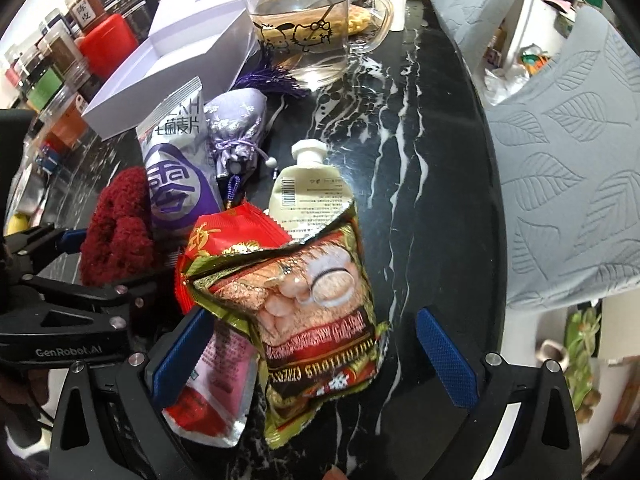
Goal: Organize soft objects
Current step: 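Grasp the red fuzzy scrunchie with the left gripper while the right gripper grasps the cracker snack bag, then carry the scrunchie and snack bag with both grippers over the lavender box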
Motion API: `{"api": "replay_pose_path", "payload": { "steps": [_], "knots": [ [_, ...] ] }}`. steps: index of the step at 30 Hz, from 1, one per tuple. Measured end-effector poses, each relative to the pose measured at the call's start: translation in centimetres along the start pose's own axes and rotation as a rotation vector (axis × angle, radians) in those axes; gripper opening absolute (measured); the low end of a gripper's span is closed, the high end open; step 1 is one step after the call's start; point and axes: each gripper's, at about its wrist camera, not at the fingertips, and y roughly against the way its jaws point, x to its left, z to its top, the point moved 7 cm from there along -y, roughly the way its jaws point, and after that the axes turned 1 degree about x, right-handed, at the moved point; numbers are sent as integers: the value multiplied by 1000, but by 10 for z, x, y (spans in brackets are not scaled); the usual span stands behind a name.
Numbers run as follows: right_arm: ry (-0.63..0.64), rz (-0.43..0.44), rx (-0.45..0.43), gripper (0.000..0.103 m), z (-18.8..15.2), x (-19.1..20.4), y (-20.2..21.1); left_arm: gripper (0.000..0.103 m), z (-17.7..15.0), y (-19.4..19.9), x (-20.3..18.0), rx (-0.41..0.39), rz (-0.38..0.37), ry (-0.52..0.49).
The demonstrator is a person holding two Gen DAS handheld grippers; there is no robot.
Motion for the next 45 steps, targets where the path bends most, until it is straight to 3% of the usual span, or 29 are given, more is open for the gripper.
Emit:
{"api": "replay_pose_path", "payload": {
  "steps": [4, 7, 12, 15, 33, 45],
  "knots": [
    [-17, -2, 7, 95, 0, -4, -7, 55, 2, 5, -7, -24, -13, -17],
    [-25, 5, -6, 77, -1, -7, -6, 46, 2, 7, -7, -29, -31, 4],
    [-34, 23, -9, 57, -2, -9, 0, 40, -4, 14, -2, -40, -49, 17],
    [-47, 39, -9, 51, -2, -10, 3, 39, -2, 22, -2, -52, -49, 12],
    [-79, 70, -41, 48, -12, 3, 53, 39, -25, 87, 6, -109, -60, 48],
    [45, 117, -76, 48, -9, 41, 87, 39, -35, 135, 17, -218, -49, 144]
  ]
}}
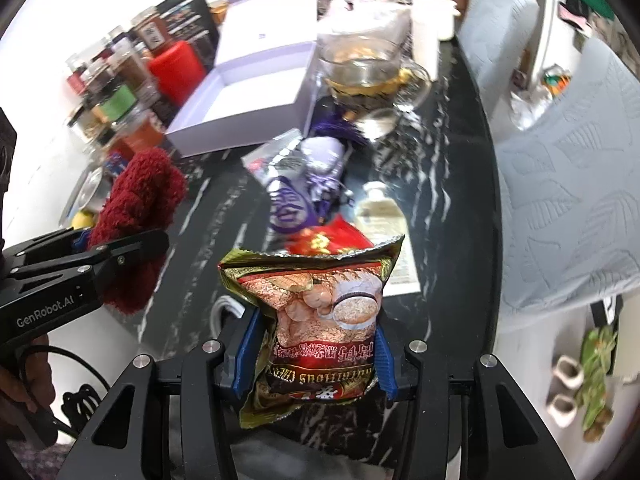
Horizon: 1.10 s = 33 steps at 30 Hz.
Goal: Organize soft objects
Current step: 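Carry the scrunchie and snack bag with both grippers over the lavender box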
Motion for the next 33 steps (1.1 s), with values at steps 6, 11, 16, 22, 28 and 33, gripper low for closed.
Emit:
{"api": "replay_pose_path", "payload": {
  "steps": [6, 11, 16, 22, 28, 33],
  "knots": [
    [41, 32, -10, 48, 7, 19, 8, 39, 0, 21, 11, -43, 14, 41],
    [87, 53, -15, 48, 14, 38, 11, 39, 3, 35, 27, -74, 35, 80],
    [126, 73, -16, 48, 23, 56, 12, 39, 9, 41, 45, -88, 50, 112],
    [170, 96, -18, 48, 41, 79, 8, 39, 21, 48, 65, -102, 72, 141],
    [197, 111, -23, 48, 63, 96, 3, 39, 38, 52, 85, -116, 93, 160],
    [211, 118, -30, 48, 84, 107, -2, 39, 57, 53, 99, -129, 106, 160]
  ]
}}
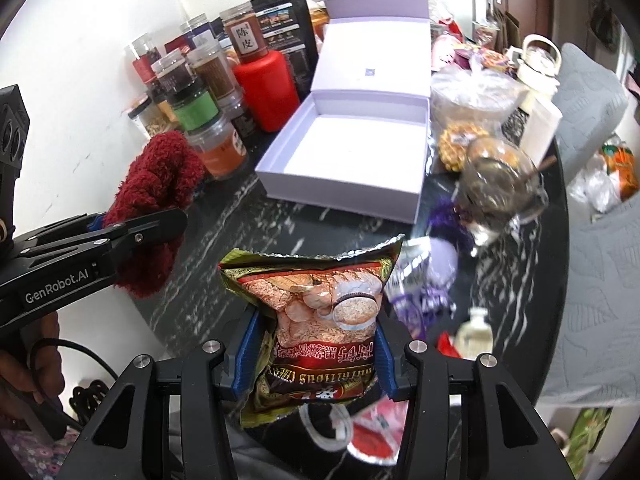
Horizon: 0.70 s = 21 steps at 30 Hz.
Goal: Organize soft objects
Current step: 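Carry the scrunchie and snack bag with both grippers over the lavender box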
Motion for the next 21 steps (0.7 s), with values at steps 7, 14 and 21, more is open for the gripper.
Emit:
{"api": "replay_pose_path", "payload": {
  "steps": [7, 14, 21],
  "knots": [
    [19, 1, -5, 48, 34, 2, -11, 39, 28, -12, 11, -3, 1, -6],
    [28, -2, -9, 48, 67, 2, -26, 39, 58, -27, 20, -5, 4, -21],
    [34, -3, -7, 48, 99, 0, -42, 39, 86, -42, 30, -5, -1, -36]
  ]
}}
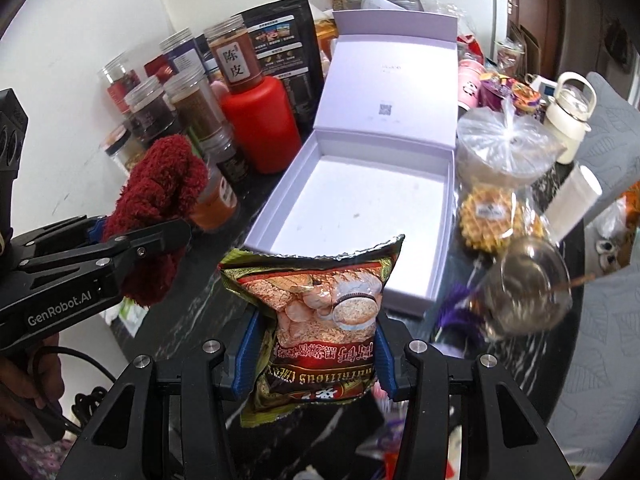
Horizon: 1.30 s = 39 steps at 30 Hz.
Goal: Organize soft objects
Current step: 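Carry the scrunchie and snack bag with both grippers over the lavender box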
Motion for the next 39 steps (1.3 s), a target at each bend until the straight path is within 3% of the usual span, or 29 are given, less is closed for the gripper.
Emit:
{"api": "replay_pose_path", "payload": {
  "steps": [22, 32, 39],
  "knots": [
    [-18, -43, 0, 48, 87, -31, -59, 39, 81, -72, 15, -13, -25, -56],
    [-40, -82, 14, 48, 112, -58, -96, 39, 98, -118, 16, -3, -32, -53],
    [-90, -110, 20, 48, 126, -77, -125, 39, 97, -158, 19, 50, -50, -52]
  ]
}}
